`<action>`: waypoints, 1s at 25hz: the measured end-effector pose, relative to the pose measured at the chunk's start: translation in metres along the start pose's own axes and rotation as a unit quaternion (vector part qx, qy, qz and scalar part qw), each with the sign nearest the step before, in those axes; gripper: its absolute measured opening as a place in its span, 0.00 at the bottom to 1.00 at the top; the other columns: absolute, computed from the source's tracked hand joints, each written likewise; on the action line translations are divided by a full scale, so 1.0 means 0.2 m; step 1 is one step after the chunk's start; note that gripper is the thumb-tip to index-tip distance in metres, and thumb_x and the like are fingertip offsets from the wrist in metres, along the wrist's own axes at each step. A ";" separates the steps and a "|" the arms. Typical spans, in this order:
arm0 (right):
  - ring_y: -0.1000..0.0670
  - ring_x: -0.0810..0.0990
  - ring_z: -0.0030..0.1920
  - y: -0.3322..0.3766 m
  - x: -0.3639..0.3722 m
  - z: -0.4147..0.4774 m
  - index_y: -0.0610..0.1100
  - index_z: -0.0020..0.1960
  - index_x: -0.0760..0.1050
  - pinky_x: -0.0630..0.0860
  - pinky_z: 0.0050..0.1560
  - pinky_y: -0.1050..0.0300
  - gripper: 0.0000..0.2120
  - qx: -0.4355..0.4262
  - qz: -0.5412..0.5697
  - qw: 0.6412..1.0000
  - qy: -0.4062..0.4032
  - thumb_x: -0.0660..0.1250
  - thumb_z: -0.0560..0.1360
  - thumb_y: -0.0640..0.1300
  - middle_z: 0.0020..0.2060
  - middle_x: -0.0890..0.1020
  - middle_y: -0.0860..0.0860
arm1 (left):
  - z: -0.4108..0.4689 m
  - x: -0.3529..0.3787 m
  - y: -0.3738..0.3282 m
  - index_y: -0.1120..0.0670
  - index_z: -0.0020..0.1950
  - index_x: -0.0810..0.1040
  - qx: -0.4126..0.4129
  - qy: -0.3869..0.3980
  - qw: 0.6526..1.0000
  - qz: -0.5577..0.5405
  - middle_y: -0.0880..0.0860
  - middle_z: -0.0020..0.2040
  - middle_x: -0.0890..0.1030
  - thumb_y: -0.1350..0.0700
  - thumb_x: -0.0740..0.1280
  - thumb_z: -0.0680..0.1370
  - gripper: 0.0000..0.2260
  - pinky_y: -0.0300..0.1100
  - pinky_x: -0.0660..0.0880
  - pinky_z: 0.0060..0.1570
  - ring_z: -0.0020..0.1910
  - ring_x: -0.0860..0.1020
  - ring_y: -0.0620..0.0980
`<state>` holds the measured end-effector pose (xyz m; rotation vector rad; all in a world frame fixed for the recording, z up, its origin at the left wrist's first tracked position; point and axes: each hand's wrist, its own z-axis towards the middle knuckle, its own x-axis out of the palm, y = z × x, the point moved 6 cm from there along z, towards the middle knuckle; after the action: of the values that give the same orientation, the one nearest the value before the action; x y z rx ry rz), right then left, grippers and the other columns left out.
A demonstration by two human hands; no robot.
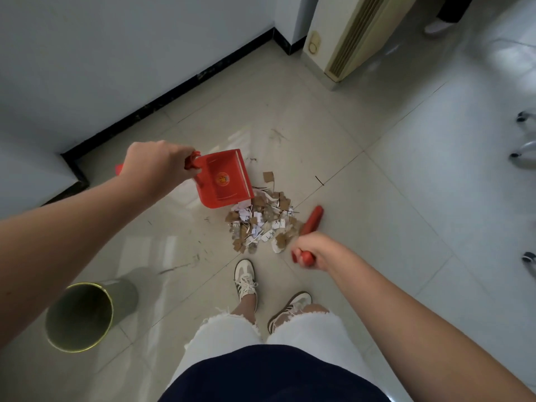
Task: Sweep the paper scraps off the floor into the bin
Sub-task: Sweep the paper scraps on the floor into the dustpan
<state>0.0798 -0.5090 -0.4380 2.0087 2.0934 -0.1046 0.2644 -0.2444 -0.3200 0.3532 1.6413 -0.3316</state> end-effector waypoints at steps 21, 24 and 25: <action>0.49 0.65 0.23 0.30 -1.12 0.33 0.38 0.42 0.66 0.66 0.20 0.65 0.10 -0.028 -0.229 0.957 -0.175 0.50 0.77 0.29 0.27 0.67 0.44 | 0.00 0.04 0.02 0.49 0.49 0.82 -0.049 0.027 0.998 -0.006 0.46 0.29 0.78 0.43 0.68 0.73 0.11 0.41 0.76 0.26 0.26 0.76 0.48; 0.52 0.62 0.10 0.25 -1.03 0.47 0.38 0.35 0.65 0.66 0.16 0.68 0.14 -0.022 -0.185 0.972 -0.144 0.53 0.75 0.25 0.22 0.67 0.44 | -0.01 0.07 0.01 0.49 0.50 0.82 -0.053 0.041 0.998 -0.017 0.46 0.29 0.77 0.44 0.68 0.73 0.11 0.41 0.76 0.26 0.25 0.76 0.48; 0.53 0.62 0.09 0.23 -0.97 0.49 0.39 0.33 0.65 0.66 0.16 0.68 0.14 -0.028 -0.190 0.973 -0.130 0.54 0.74 0.25 0.21 0.68 0.44 | -0.01 0.07 0.01 0.49 0.51 0.82 -0.054 0.043 0.997 -0.019 0.45 0.29 0.77 0.44 0.68 0.73 0.12 0.40 0.76 0.26 0.25 0.76 0.47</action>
<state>0.1427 -0.7166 -0.4848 1.4490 2.2462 -0.3510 0.2624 -0.2406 -0.3347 0.2570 1.7457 -0.2580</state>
